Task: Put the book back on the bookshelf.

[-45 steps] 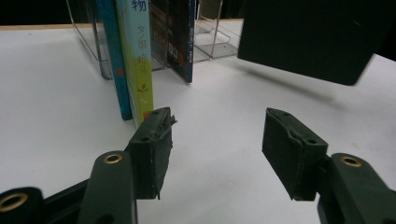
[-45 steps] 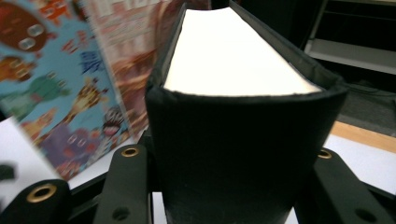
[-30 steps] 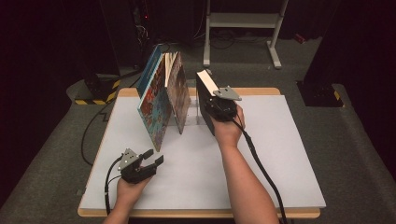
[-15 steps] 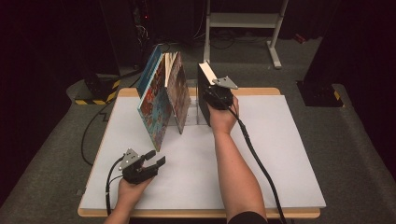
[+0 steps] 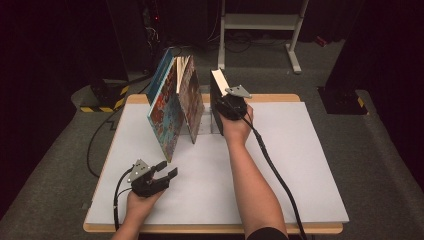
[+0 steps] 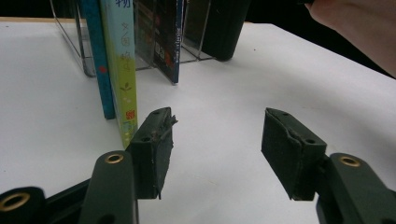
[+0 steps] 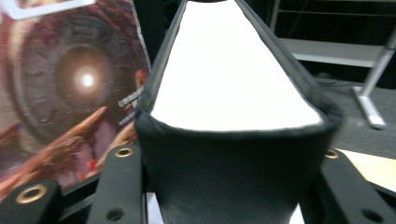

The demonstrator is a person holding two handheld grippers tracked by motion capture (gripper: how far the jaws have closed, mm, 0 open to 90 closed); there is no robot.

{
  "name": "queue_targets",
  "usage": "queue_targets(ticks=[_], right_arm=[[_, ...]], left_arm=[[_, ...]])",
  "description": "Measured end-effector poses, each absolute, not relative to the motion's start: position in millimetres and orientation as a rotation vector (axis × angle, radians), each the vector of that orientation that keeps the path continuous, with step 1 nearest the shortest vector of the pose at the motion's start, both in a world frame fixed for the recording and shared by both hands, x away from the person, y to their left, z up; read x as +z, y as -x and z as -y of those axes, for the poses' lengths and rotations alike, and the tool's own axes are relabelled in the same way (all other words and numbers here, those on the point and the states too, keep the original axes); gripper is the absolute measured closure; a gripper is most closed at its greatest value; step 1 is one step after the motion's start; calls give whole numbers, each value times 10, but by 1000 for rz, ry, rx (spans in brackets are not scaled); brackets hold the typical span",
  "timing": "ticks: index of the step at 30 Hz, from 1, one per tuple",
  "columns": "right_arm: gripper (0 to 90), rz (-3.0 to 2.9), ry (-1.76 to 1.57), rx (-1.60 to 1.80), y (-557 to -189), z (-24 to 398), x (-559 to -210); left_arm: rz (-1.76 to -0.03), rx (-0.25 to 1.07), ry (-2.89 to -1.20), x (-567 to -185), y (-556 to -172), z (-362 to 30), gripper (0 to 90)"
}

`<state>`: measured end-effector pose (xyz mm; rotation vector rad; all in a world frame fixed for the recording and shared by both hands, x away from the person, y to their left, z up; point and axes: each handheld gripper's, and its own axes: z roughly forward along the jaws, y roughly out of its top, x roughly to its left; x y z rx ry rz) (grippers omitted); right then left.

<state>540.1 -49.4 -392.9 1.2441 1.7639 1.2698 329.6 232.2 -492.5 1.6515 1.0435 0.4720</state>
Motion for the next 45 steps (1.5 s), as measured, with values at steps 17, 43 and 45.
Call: queue_targets(ticks=[17,43,45], right_arm=[[508,-1843,-1274,1366,-5072,764,-3941],[469,-1868,-1298,1356,-5167,434,-3874],[468,-1869,-1301,1356,-5166,438,-3874]], left_arm=[[-1047,476,-1675,-4942,-3308,-2316,425],[-1052,455,-1680,-4958,-3328,-2317,424],[-1051,453,-1685,-4963,-3333,-2313,424]])
